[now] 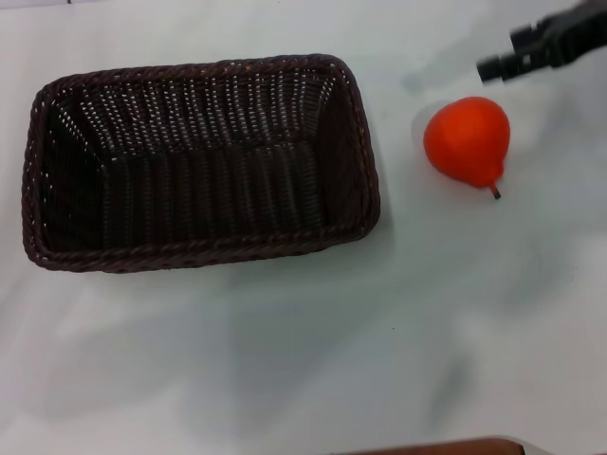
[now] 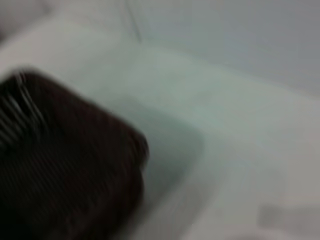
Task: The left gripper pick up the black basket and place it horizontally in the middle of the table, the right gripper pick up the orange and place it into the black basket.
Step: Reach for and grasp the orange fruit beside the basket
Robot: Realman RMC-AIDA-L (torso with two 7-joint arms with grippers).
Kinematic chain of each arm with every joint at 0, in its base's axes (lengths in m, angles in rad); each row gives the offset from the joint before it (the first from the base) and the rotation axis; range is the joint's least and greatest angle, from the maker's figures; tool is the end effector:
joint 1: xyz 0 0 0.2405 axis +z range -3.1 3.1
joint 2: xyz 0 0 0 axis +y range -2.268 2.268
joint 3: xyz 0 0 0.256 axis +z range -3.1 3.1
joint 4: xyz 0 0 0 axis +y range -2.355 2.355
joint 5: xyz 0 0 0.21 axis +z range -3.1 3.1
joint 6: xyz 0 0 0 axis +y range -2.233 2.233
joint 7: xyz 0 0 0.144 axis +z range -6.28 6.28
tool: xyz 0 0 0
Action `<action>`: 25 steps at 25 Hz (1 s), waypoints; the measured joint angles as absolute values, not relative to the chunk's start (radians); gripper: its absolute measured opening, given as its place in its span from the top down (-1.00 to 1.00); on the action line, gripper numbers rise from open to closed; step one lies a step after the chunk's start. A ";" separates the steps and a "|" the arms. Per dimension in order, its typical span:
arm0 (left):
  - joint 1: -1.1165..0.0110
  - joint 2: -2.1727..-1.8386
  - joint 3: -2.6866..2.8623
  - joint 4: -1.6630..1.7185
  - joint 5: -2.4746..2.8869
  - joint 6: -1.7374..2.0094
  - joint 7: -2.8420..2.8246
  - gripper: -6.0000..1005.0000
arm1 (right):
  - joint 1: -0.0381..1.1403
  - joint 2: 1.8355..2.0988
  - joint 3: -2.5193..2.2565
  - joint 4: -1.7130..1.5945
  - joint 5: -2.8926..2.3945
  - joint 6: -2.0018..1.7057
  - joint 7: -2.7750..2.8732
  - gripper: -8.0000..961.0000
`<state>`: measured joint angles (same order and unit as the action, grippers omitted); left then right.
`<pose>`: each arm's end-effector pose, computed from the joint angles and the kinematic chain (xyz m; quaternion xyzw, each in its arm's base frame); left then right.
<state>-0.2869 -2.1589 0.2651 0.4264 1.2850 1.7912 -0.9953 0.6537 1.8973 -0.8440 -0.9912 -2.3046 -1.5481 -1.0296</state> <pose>-0.3136 0.2582 0.0762 -0.6466 -0.1816 -0.5702 0.4731 0.2416 0.3928 0.0985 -0.3507 -0.9171 -0.1882 0.0238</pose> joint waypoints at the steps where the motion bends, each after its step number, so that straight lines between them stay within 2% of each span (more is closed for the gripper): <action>1: -0.288 -2.159 0.266 0.426 1.285 1.789 -0.995 -0.19 | 0.670 1.903 -0.848 -0.988 -2.361 -1.553 -1.021 -0.87; 11: -0.290 -2.157 0.266 0.409 1.287 1.784 -0.997 -0.19 | 0.734 1.980 -0.887 -0.970 -2.575 -1.518 -1.015 -0.87; 17: -0.289 -2.157 0.267 0.395 1.287 1.782 -0.999 -0.19 | 0.767 1.991 -0.923 -0.857 -2.610 -1.431 -1.016 -0.73; 25: -0.290 -2.158 0.267 0.388 1.287 1.779 -1.000 -0.19 | 0.775 1.992 -0.924 -0.813 -2.603 -1.389 -1.026 -0.05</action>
